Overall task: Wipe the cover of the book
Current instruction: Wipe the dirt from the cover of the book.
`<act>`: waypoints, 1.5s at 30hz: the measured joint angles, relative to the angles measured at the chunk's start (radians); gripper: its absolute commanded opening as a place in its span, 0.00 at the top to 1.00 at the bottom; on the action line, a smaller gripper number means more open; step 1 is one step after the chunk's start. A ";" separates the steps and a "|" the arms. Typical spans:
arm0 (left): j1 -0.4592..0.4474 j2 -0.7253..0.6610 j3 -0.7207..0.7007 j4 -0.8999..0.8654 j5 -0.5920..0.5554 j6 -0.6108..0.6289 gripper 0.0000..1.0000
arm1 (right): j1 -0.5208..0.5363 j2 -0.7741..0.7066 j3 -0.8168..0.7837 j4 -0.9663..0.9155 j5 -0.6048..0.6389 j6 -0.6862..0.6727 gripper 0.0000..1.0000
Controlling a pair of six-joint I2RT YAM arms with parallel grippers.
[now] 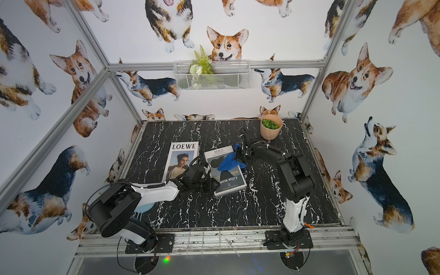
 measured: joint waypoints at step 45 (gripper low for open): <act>-0.002 0.038 0.016 0.041 -0.018 0.024 0.52 | 0.288 -0.015 -0.027 -0.122 0.064 -0.097 1.00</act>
